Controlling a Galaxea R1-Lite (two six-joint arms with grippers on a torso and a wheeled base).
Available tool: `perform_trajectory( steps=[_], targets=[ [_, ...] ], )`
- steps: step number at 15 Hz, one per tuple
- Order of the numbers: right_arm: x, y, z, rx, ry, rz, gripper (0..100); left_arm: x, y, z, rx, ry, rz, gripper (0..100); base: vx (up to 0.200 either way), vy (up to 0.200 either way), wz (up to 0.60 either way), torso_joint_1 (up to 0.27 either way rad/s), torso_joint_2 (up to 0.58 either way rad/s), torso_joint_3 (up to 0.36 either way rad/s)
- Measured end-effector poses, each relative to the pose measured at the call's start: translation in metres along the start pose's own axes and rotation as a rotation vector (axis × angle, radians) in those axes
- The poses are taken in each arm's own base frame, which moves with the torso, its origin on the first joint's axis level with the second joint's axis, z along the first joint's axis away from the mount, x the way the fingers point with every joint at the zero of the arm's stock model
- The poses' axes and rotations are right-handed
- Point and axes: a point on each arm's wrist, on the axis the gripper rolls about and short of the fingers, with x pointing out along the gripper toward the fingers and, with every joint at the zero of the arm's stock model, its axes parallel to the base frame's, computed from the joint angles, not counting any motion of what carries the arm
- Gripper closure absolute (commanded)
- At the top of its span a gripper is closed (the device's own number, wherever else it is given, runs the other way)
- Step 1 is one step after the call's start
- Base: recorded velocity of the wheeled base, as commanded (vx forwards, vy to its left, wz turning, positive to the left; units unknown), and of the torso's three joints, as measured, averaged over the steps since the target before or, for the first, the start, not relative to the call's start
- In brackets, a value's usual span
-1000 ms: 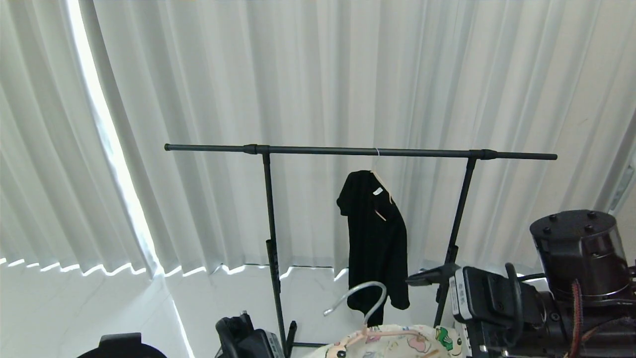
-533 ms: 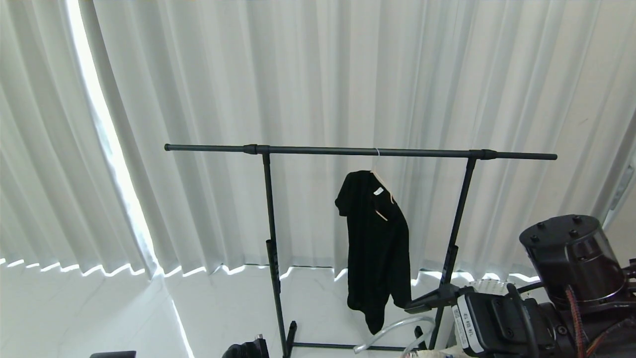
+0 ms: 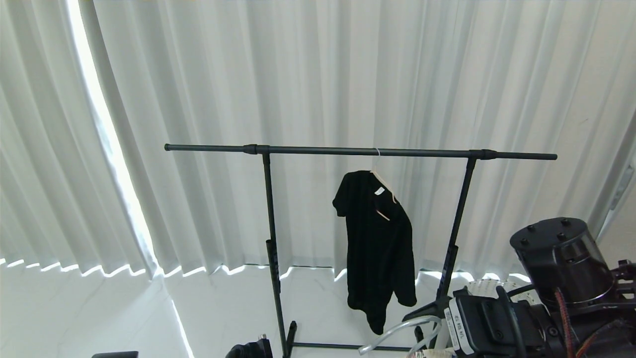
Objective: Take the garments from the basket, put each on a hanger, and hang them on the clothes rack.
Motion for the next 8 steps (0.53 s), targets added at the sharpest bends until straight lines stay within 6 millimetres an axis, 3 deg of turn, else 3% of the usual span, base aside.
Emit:
perform_trajectory(
  steps=[5, 6, 8],
  targets=[
    [-0.0009, -0.0007, -0.0006, -0.006, 0.005, -0.022, 100, 0.0003, -0.0007, 0.0, 0.014, 0.0, -0.002, 100, 0.0, 0.0, 0.0, 0.0, 0.0, 0.0],
    [-0.0009, -0.0022, 0.001, -0.021, -0.012, -0.038, 100, 0.0005, -0.0008, -0.0003, 0.018, 0.001, -0.003, 0, 0.0, 0.0, 0.0, 0.0, 0.0, 0.0],
    [-0.0007, -0.0039, 0.0006, -0.055, -0.029, -0.071, 100, 0.0018, -0.0013, -0.0017, 0.026, 0.011, -0.005, 0, 0.0, 0.0, 0.0, 0.0, 0.0, 0.0]
  ],
)
